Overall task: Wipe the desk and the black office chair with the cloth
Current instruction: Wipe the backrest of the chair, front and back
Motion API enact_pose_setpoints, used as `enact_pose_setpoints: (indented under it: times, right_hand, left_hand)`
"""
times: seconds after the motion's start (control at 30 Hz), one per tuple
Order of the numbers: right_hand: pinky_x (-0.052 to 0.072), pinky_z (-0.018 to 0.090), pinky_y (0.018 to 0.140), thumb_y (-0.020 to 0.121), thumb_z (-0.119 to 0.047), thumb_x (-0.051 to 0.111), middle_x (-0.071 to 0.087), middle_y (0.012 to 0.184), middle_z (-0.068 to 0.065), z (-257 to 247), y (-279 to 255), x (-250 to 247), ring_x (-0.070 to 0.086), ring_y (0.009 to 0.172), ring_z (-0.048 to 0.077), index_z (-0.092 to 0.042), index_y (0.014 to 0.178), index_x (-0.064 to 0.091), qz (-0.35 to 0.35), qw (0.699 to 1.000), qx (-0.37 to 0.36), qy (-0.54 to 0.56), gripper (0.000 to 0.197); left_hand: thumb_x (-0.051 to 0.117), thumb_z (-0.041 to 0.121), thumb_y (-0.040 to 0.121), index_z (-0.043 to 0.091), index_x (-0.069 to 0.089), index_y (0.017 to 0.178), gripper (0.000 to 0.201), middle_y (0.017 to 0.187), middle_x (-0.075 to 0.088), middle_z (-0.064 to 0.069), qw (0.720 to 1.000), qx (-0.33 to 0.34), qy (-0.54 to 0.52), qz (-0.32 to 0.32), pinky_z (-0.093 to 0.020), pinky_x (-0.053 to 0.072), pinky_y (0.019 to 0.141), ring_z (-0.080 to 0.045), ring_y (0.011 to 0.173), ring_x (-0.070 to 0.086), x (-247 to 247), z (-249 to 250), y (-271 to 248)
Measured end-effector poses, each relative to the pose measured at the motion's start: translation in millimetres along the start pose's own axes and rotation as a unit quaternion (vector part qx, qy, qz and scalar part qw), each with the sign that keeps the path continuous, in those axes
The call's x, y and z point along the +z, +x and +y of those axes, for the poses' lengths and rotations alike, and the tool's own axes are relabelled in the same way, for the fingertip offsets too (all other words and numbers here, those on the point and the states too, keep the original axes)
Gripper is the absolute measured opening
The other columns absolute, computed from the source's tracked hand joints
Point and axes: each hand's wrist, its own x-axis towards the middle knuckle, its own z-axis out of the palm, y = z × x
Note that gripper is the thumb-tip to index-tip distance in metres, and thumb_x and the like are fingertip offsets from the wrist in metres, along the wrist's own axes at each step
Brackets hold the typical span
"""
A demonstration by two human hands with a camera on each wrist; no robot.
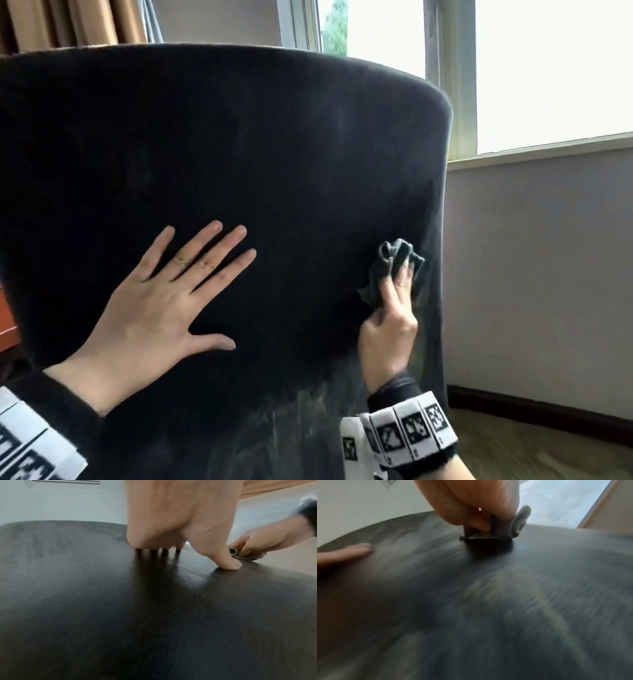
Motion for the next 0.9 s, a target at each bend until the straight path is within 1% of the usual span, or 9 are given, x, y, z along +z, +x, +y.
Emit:
enact_pose_setpoints:
  times: [0.1, 0.2, 0.33, 0.47, 0.53, 0.6, 0.67, 0.77, 0.9]
  right_hand:
    - [0.028, 0.038, 0.114, 0.070, 0.018, 0.030, 0.035, 0.148, 0.014, -25, -49, 4, 0.025, 0.141, 0.028, -0.003, 0.128, 0.054, -0.104, 0.981, -0.159, 0.030, 0.066]
    - [0.032, 0.038, 0.112, 0.065, 0.026, 0.035, 0.037, 0.146, 0.013, 2, -29, -12, 0.028, 0.140, 0.028, 0.001, 0.124, 0.057, -0.156, 0.966, -0.204, 0.036, 0.068]
    - [0.027, 0.020, 0.108, 0.066, 0.021, 0.036, 0.029, 0.147, 0.002, 48, 28, -20, 0.034, 0.136, 0.031, -0.007, 0.135, 0.048, -0.044, 0.999, 0.013, -0.008, 0.076]
    - [0.027, 0.023, 0.104, 0.079, 0.012, 0.049, 0.026, 0.154, -0.001, 41, 58, -11, 0.033, 0.137, 0.028, -0.027, 0.141, 0.041, -0.078, 0.978, 0.194, -0.008, 0.074]
    - [0.029, 0.024, 0.098, 0.081, -0.002, 0.053, 0.036, 0.149, 0.007, 26, 91, -14, 0.040, 0.130, 0.033, -0.023, 0.139, 0.045, -0.103, 0.977, 0.183, -0.020, 0.062]
    - [0.031, 0.024, 0.095, 0.077, -0.015, 0.051, 0.042, 0.145, 0.010, -3, 136, -14, 0.045, 0.124, 0.034, -0.023, 0.138, 0.047, -0.114, 0.989, 0.097, -0.009, 0.061]
    - [0.031, 0.025, 0.100, 0.082, -0.013, 0.053, 0.041, 0.146, 0.007, -28, 177, -7, 0.043, 0.127, 0.031, -0.026, 0.140, 0.044, -0.115, 0.992, 0.056, 0.016, 0.060]
    - [0.031, 0.028, 0.102, 0.088, -0.002, 0.049, 0.037, 0.149, 0.005, -15, 177, 6, 0.043, 0.128, 0.031, -0.028, 0.142, 0.040, -0.116, 0.987, 0.115, 0.007, 0.061]
    - [0.033, 0.030, 0.099, 0.092, -0.003, 0.045, 0.034, 0.151, 0.005, 39, 110, -6, 0.047, 0.123, 0.035, -0.023, 0.144, 0.037, -0.137, 0.958, 0.244, -0.069, 0.056]
  left_hand:
    - [0.029, 0.071, 0.078, 0.018, 0.022, 0.151, 0.090, 0.160, 0.010, -0.004, 0.999, -0.008, -0.012, 0.036, -0.045, 0.002, 0.120, -0.021, 0.148, 0.008, -8, 12, 10]
    - [0.028, 0.067, 0.081, 0.018, 0.020, 0.151, 0.086, 0.160, 0.007, -0.004, 0.997, -0.030, -0.004, 0.067, -0.045, 0.001, 0.119, -0.020, 0.148, 0.006, -20, 8, 27]
    - [0.027, 0.067, 0.080, 0.020, 0.020, 0.152, 0.086, 0.160, 0.008, -0.001, 0.998, -0.024, 0.010, 0.050, -0.041, -0.003, 0.120, -0.016, 0.148, 0.005, -23, -9, 31]
    - [0.028, 0.068, 0.079, 0.021, 0.020, 0.152, 0.087, 0.160, 0.010, 0.000, 0.999, -0.009, 0.012, 0.047, -0.041, -0.001, 0.119, -0.016, 0.148, 0.007, -27, -10, 27]
    - [0.029, 0.071, 0.074, 0.022, 0.017, 0.152, 0.093, 0.160, 0.009, -0.001, 0.999, -0.011, 0.011, 0.045, -0.039, -0.001, 0.120, -0.015, 0.148, 0.006, -32, -13, 31]
    - [0.030, 0.078, 0.065, 0.024, 0.016, 0.152, 0.104, 0.161, 0.006, -0.002, 0.999, -0.031, 0.008, 0.041, -0.037, -0.004, 0.119, -0.016, 0.148, 0.005, -39, -19, 39]
    - [0.031, 0.084, 0.057, 0.028, 0.018, 0.152, 0.110, 0.161, 0.005, -0.003, 0.998, -0.042, 0.011, 0.042, -0.038, -0.007, 0.118, -0.018, 0.148, 0.004, -46, -25, 49]
    - [0.031, 0.085, 0.052, 0.031, 0.017, 0.151, 0.114, 0.161, 0.005, -0.003, 0.998, -0.049, -0.004, 0.050, -0.041, -0.007, 0.117, -0.020, 0.148, 0.006, -51, -30, 54]
    - [0.031, 0.084, 0.052, 0.029, 0.018, 0.151, 0.114, 0.160, 0.008, -0.003, 0.997, -0.039, -0.009, 0.063, -0.042, -0.005, 0.117, -0.020, 0.148, 0.008, -49, -29, 54]
